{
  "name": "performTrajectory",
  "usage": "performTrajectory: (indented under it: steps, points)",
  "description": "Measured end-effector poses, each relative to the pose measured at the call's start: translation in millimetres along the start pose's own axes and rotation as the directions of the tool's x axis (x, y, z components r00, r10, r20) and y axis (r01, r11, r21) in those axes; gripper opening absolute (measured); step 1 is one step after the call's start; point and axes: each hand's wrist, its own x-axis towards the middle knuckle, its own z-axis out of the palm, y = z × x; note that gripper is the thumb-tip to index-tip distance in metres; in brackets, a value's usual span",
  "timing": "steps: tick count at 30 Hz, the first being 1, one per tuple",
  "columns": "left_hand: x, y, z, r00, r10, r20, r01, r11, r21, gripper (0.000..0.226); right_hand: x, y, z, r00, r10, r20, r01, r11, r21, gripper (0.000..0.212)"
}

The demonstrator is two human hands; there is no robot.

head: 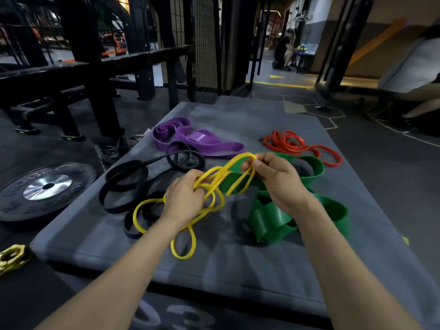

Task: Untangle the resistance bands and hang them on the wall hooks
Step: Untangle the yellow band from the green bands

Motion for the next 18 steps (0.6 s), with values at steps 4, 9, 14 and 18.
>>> performTrajectory:
  steps: [4, 9, 14, 18]
  points:
    - [-3, 9, 7, 0.979, -0.057, 0.198, 0.099, 0.974, -0.205, 0.017, -1, 0, -10, 0.999, 0.05, -0.005, -0.05, 0.999, 0.015, 0.018]
    - [-1, 14, 0, 0.978, -0.057, 0.199, 0.131, 0.915, -0.382, 0.04, -1, 0, -18, 0.998, 0.037, -0.041, -0.045, 0.977, -0.21, 0.014]
    - [3, -5, -10, 0.991, -0.05, 0.125, 0.098, 0.908, -0.408, 0.045, -1, -2, -12, 0.994, 0.046, 0.1, 0.002, 0.901, -0.435, 0.014]
    - [0, -3, -5, 0.968, 0.001, 0.253, 0.1, 0.918, -0.383, 0.037, 6, -2, -15, 0.968, 0.014, -0.25, 0.013, 0.995, 0.104, 0.025]
